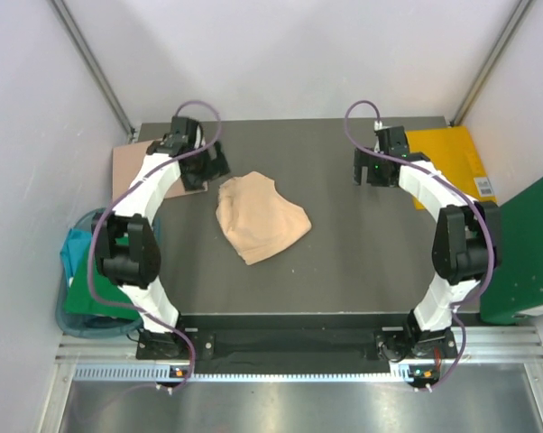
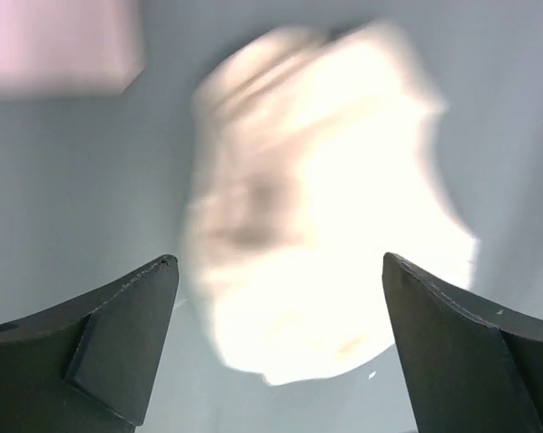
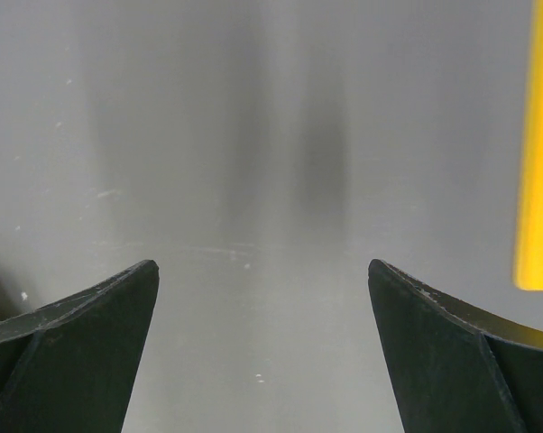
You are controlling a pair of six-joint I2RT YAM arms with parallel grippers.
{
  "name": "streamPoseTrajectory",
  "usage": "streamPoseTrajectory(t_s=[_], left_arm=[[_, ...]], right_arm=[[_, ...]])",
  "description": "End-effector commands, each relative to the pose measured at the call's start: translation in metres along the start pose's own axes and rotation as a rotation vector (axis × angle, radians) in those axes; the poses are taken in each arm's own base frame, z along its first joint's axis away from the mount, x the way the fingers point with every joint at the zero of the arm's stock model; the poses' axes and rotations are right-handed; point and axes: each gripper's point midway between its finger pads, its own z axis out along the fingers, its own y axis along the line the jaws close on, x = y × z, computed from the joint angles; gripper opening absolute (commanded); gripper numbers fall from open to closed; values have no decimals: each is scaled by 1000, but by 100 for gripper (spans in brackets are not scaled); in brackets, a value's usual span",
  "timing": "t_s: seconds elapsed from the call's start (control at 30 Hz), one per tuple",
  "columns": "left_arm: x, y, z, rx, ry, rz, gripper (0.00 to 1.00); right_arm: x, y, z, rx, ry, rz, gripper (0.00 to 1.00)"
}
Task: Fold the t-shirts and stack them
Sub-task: Move the tshirt to the center of the board, then flatten out the tshirt
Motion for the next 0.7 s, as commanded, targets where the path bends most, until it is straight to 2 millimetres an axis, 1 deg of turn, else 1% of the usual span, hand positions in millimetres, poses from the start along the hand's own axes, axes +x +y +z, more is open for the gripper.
streamPoseTrajectory(t_s=[0.0,0.03,0.07,0.1,0.13,0.17,0.2,0.23,0.27,0.3,0.33,0.37,0.4,0.43,0.5,0.53,0.57,0.63,0.67], left_arm=[[-37,-80,-35,120,-214,243,99],[-27,-88,-18,105,-172,270,99],[-25,-93,-12,110,-152,286,99],[-32,-108,-14,139,-159,313,99],[-18,-105,11,112,-80,324,99],[-18,-106,20,109,-57,336,99],[-29,-116,19,117,-74,355,99],[-18,-107,45,69,-9,365,98],[-20,-106,51,47,-1,374,98],[-34,-117,48,54,-39,399,96],[-26,-107,70,-11,2,415,95],[-30,-105,77,-40,-9,427,95],[-36,-109,84,-43,-22,428,94],[-35,-108,88,-47,-21,419,94],[-28,-108,99,-34,5,413,94],[-25,-107,102,-32,14,410,94],[-18,-110,105,-8,41,412,94],[-11,-111,112,-9,55,430,93],[-5,-112,114,0,68,442,90]], right_arm=[[-2,20,6,-64,-6,16,100],[0,22,7,-68,1,18,100],[2,23,9,-71,7,16,100],[3,26,9,-78,10,14,100],[4,27,10,-82,12,10,100],[4,27,10,-82,12,11,99],[4,27,10,-83,12,10,100],[8,27,11,-81,20,10,100],[7,27,11,-82,15,13,100],[8,27,11,-82,17,14,100],[11,26,11,-81,20,19,100],[11,27,12,-82,17,22,100],[15,26,12,-81,22,25,100],[16,26,12,-81,22,31,100],[20,25,13,-79,23,39,100],[22,25,13,-80,27,43,100],[24,30,13,-104,33,43,100],[26,30,14,-105,37,45,100],[27,30,15,-106,38,45,100]])
